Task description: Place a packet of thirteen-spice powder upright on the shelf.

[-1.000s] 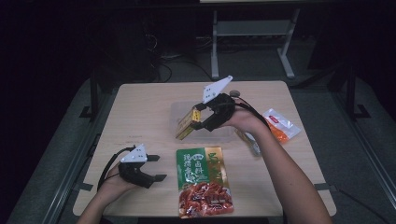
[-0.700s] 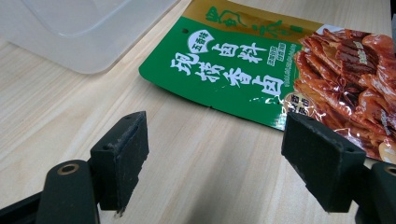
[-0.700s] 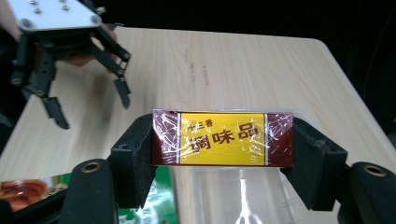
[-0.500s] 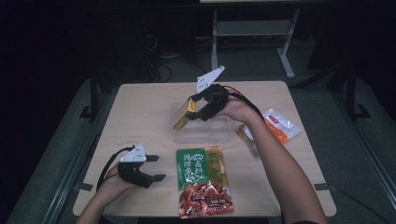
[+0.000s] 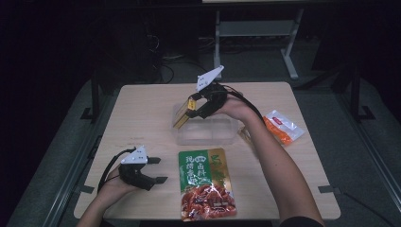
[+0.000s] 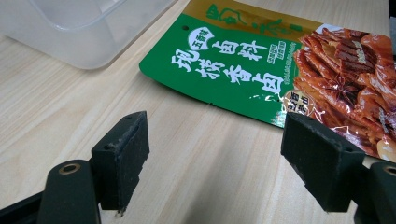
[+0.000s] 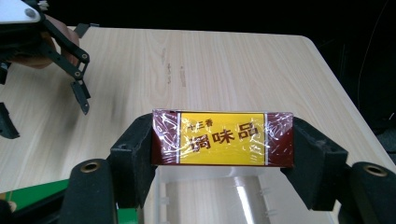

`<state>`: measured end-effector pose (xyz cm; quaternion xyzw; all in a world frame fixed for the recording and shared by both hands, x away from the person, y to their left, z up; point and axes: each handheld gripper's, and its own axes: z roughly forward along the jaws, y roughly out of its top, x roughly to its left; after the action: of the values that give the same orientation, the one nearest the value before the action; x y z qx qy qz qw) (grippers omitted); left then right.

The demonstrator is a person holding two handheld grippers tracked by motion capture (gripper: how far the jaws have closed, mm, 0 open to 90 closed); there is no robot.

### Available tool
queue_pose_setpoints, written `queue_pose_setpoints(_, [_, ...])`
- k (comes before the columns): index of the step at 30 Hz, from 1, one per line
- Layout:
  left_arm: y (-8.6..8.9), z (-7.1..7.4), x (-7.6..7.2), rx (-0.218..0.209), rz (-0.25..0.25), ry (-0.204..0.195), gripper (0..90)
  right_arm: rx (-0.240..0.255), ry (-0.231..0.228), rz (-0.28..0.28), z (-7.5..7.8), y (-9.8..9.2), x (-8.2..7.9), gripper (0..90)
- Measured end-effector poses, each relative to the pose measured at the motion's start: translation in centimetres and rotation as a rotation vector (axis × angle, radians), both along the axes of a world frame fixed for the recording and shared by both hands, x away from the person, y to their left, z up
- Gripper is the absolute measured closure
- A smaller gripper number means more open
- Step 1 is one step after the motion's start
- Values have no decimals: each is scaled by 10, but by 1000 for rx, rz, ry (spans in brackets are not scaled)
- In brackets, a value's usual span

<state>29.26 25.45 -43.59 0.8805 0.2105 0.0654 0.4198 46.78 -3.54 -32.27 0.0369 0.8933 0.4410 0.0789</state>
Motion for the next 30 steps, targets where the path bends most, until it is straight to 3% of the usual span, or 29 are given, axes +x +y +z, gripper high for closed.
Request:
queue_pose_setpoints(7, [1, 0, 0, 5, -1, 5, 231, -27, 13, -3, -11, 5, 8, 317])
queue_pose_setpoints(15, [0, -1, 0, -3, 1, 9, 231, -33, 8, -10, -15, 7, 13, 316])
queue_pose_setpoints(26, [0, -2, 1, 26, -9, 14, 231, -43, 20, -3, -22, 18, 17, 315])
queue_pose_setpoints(30, [0, -2, 0, 14, -6, 23, 231, -42, 22, 0, -24, 21, 18, 314])
